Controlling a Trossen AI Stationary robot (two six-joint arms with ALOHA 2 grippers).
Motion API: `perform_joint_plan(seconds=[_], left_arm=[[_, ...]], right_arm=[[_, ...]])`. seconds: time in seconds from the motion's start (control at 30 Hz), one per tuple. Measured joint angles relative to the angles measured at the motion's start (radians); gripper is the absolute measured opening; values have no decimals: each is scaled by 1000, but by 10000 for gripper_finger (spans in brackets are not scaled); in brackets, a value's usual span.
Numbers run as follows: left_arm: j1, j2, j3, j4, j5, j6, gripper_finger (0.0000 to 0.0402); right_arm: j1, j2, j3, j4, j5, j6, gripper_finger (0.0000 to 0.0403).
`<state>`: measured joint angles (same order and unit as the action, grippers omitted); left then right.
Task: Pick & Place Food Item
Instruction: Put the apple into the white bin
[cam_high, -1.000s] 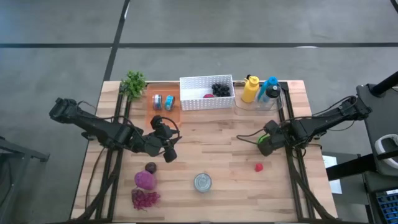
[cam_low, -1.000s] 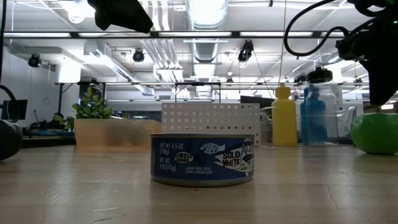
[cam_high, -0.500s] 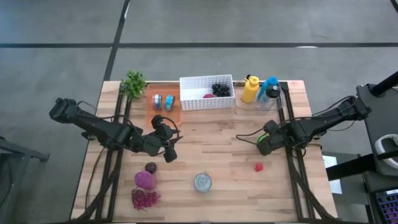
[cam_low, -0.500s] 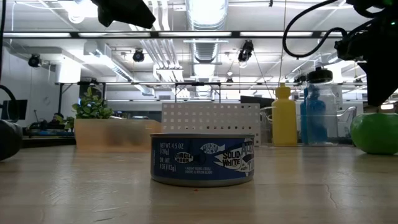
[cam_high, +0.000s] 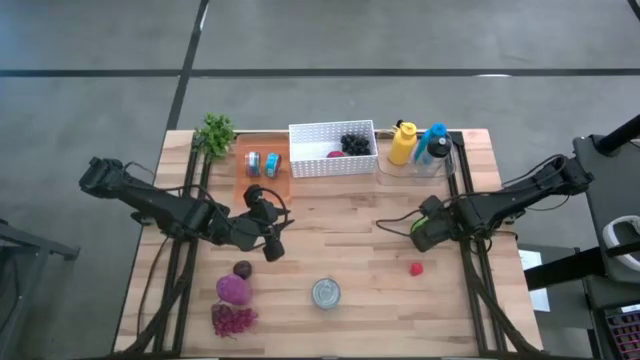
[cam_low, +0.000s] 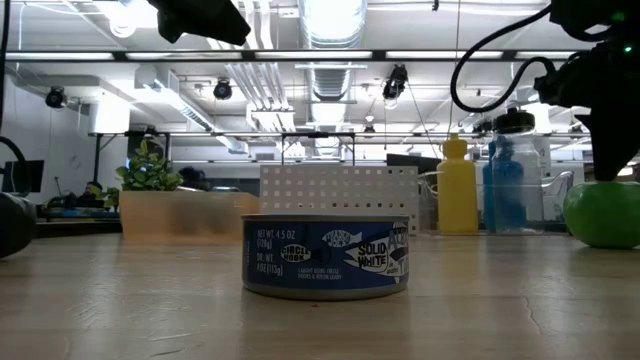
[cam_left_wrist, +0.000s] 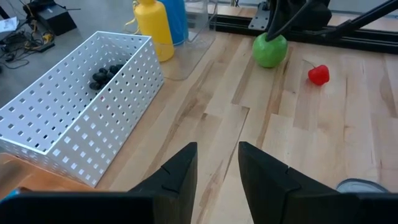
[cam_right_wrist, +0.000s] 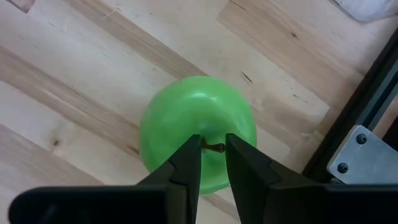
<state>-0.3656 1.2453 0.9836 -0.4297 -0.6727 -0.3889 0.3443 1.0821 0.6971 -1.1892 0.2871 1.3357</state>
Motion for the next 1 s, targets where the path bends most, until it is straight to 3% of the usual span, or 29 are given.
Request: perform_joint_plan(seconds=[0.43, 1.0], left_arm=[[0, 0, 0, 0, 3, 0, 118], [0, 0, 0, 0, 3, 0, 118]], right_arm=[[0, 19, 1, 3, 1, -6, 13], [0, -2, 45, 18, 1, -54, 9]])
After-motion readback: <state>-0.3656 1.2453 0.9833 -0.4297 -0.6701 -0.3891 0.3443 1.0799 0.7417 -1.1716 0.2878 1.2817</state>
